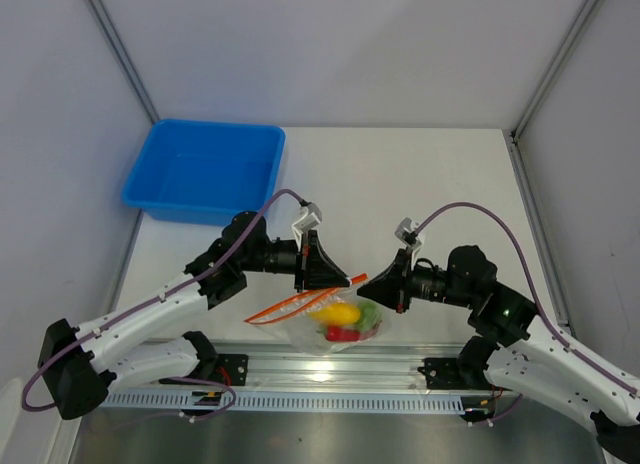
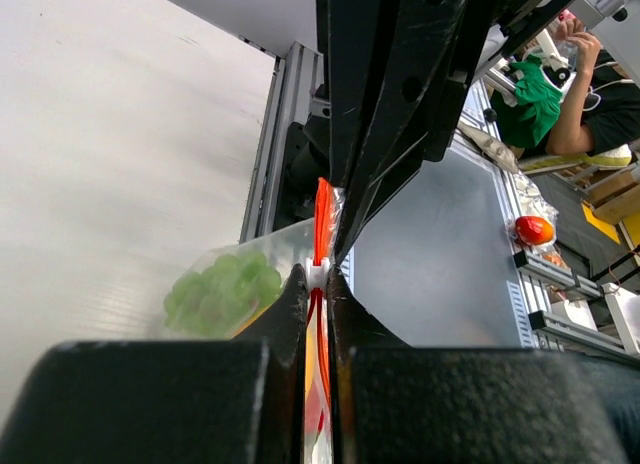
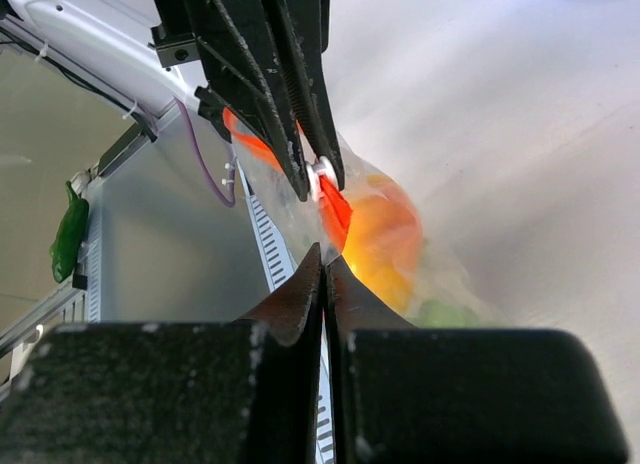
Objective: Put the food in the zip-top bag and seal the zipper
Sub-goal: Zip the zipper food storage bag at the center of the board, then place the zipper food storage bag at the center of the board.
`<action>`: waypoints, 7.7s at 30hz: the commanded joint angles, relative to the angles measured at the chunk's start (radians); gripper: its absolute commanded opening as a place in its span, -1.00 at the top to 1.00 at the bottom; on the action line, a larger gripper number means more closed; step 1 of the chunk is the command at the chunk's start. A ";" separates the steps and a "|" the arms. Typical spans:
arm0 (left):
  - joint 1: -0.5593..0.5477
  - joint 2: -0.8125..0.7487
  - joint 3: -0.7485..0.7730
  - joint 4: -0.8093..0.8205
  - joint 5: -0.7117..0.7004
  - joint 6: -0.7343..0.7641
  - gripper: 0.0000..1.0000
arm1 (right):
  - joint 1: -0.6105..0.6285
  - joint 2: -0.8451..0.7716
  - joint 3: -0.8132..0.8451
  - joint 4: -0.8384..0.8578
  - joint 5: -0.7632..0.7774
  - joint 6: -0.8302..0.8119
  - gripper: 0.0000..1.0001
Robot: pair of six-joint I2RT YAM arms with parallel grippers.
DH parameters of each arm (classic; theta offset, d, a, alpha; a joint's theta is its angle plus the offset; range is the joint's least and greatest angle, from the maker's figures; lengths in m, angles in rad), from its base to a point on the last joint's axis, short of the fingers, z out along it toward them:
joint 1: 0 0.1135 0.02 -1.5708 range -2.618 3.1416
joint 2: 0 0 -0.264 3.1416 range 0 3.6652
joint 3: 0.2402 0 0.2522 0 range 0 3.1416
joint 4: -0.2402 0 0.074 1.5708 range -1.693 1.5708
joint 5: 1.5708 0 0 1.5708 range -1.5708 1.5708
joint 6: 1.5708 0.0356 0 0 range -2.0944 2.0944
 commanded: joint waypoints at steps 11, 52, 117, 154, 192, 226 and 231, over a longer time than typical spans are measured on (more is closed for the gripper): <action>0.008 -0.071 0.021 -0.100 0.011 0.033 0.99 | -0.019 -0.059 0.008 0.024 0.044 0.001 1.00; 0.099 -0.333 -0.086 -0.386 -0.094 0.099 0.99 | -0.102 -0.209 0.008 -0.235 0.557 0.077 1.00; 0.134 -0.306 0.058 -0.441 0.153 0.146 0.99 | -0.067 0.526 0.682 -0.430 -0.551 -0.467 -0.54; 0.133 -0.310 0.110 -0.571 0.146 0.220 0.99 | 0.047 0.678 0.573 -0.441 -0.394 -0.495 1.00; 0.133 -0.645 -0.025 -0.561 -0.569 0.070 -0.99 | -0.307 0.799 0.611 -0.198 -0.032 -0.242 1.00; 0.134 -0.691 -0.247 -0.377 -0.353 -0.148 -0.99 | -0.805 1.156 0.334 0.323 0.370 0.324 1.00; 0.134 -0.709 -0.258 -0.384 -0.351 -0.162 -0.99 | -0.806 1.167 0.332 0.323 0.344 0.312 0.76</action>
